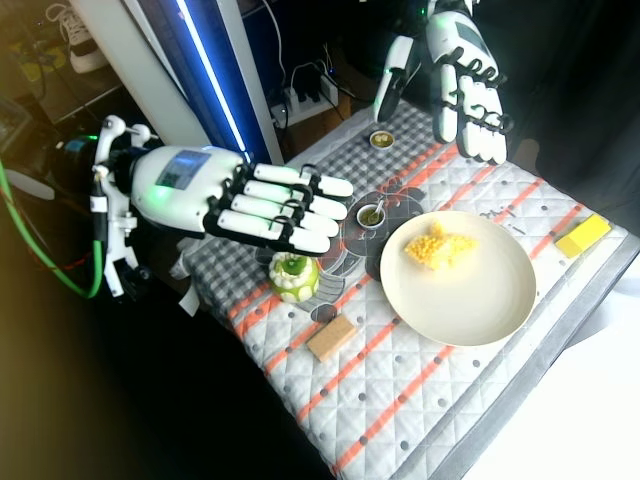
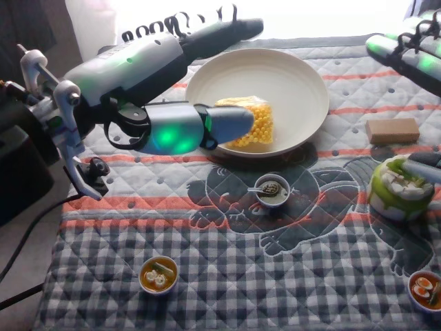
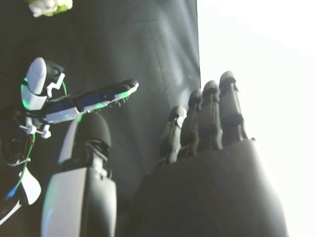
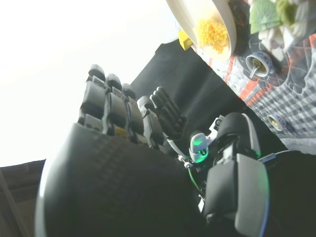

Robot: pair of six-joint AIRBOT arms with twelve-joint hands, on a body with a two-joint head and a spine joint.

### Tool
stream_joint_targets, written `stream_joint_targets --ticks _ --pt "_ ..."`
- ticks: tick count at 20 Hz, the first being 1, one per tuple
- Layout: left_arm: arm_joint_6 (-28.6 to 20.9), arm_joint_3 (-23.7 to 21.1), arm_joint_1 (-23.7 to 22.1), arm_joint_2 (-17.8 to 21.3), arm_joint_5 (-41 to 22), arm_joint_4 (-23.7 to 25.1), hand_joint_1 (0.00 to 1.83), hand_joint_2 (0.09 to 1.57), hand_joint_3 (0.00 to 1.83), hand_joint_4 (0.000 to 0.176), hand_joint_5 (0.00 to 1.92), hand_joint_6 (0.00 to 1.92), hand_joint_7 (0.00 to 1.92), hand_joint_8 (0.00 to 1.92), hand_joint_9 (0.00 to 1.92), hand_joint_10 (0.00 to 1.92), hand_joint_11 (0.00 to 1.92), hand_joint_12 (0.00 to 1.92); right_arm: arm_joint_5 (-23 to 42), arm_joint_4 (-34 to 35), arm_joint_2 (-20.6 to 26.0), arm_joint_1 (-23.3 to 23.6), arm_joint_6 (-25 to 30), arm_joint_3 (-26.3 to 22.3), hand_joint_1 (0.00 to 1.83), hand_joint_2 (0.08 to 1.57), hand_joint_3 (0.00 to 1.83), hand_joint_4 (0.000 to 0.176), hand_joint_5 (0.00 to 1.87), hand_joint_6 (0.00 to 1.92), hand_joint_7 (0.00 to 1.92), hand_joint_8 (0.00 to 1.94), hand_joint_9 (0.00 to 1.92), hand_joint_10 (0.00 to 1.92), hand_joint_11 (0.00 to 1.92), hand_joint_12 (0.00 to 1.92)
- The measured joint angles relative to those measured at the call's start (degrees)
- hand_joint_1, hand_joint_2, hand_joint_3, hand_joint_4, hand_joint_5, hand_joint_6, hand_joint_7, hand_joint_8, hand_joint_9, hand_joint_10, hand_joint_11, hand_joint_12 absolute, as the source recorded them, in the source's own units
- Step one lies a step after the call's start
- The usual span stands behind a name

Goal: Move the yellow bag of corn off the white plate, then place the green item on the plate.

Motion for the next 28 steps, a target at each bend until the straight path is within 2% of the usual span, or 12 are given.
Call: stream_joint_targets --ticks 3,12,15,20,21,22,23,24,25,26,27,28 --pt "-0.1 0.6 0.7 -0.9 -1.0 -3.4 0.48 1.23 0.00 0.014 0.22 0.00 0.25 0.00 0.22 0.13 0.00 1.39 0.1 1.4 -0.7 -0.1 0.0 0.2 0.65 1.17 0.00 0.000 0.00 0.00 0.08 0.00 0.11 0.03 0.00 0.88" --pt "0.1 10.1 -3.7 -8.9 8.3 -6.4 0.61 1.18 0.00 0.075 0.15 0.00 0.10 0.00 0.11 0.04 0.00 1.08 0.6 3.1 -1.1 -0.8 0.0 0.3 0.60 1.17 0.00 0.016 0.00 0.00 0.02 0.00 0.05 0.00 0.00 0.64" --pt "9.1 14.1 -5.7 -13.1 14.6 -12.9 0.69 1.12 0.00 0.085 0.18 0.01 0.11 0.01 0.09 0.02 0.00 0.88 0.8 3.2 -1.1 -0.8 0.0 0.6 0.57 1.18 0.00 0.014 0.00 0.00 0.00 0.00 0.03 0.01 0.00 0.49" --pt "22.7 20.0 -7.4 -18.9 22.9 -22.2 0.73 1.06 0.00 0.078 0.25 0.01 0.16 0.01 0.15 0.03 0.00 1.34 0.9 3.3 -1.4 -1.6 1.5 0.9 0.56 1.18 0.00 0.000 0.00 0.00 0.00 0.00 0.00 0.02 0.00 0.12" --pt "26.7 20.7 -7.6 -20.0 24.4 -24.7 0.87 1.04 0.02 0.020 0.35 0.00 0.24 0.00 0.05 0.51 0.00 1.65 0.8 3.3 -1.4 -1.6 2.3 1.0 0.58 1.19 0.00 0.000 0.00 0.00 0.00 0.00 0.00 0.00 0.00 0.02" --pt "30.0 20.9 -7.6 -20.7 25.0 -26.7 0.82 1.09 0.03 0.037 0.29 0.00 0.20 0.00 0.01 0.70 0.00 1.87 0.9 3.1 -1.4 -1.9 3.0 1.2 0.58 1.20 0.01 0.000 0.00 0.00 0.00 0.00 0.00 0.00 0.00 0.00" --pt "33.6 20.9 -7.6 -21.1 25.3 -28.5 0.91 1.06 0.01 0.000 0.44 0.06 0.30 0.37 0.00 1.38 0.00 1.91 1.0 3.0 -1.4 -1.9 3.2 1.3 0.59 1.20 0.01 0.000 0.00 0.00 0.00 0.00 0.00 0.00 0.00 0.00" --pt "40.5 21.9 -7.8 -22.6 27.0 -32.6 0.76 1.15 0.12 0.114 0.19 1.22 0.05 1.71 0.01 1.90 0.00 1.92 1.2 3.5 -1.4 -2.2 4.1 1.5 0.43 1.18 0.00 0.000 0.00 0.00 0.00 0.00 0.00 0.00 0.01 0.00" --pt "40.5 22.1 -7.8 -22.7 27.2 -32.6 0.94 1.21 0.13 0.000 0.57 1.43 0.09 1.88 0.00 1.92 0.00 1.92 1.3 3.4 -1.4 -2.2 4.2 1.5 0.38 1.18 0.00 0.000 0.00 0.00 0.00 0.00 0.00 0.00 0.02 0.01" --pt "40.4 22.4 -7.8 -22.9 27.8 -33.2 1.16 1.16 0.11 0.000 0.38 1.28 0.14 1.89 0.00 1.92 0.00 1.92 1.6 3.2 -1.5 -2.2 4.5 1.5 0.40 1.19 0.00 0.000 0.00 0.00 0.00 0.00 0.00 0.00 0.00 0.00" --pt "40.5 22.6 -7.8 -23.0 27.9 -33.4 1.03 1.08 0.10 0.112 0.85 1.08 0.58 1.52 0.46 1.80 0.43 1.92 1.6 3.2 -1.5 -2.2 4.6 1.5 0.41 1.20 0.01 0.000 0.00 0.00 0.00 0.00 0.00 0.00 0.02 0.01" --pt "40.4 22.9 -7.8 -23.2 28.0 -33.6 1.03 1.08 0.10 0.112 0.85 1.08 0.58 1.52 0.46 1.80 0.43 1.92 1.6 3.2 -1.5 -2.2 4.7 1.5 0.41 1.20 0.01 0.000 0.00 0.00 0.00 0.00 0.00 0.00 0.02 0.01"
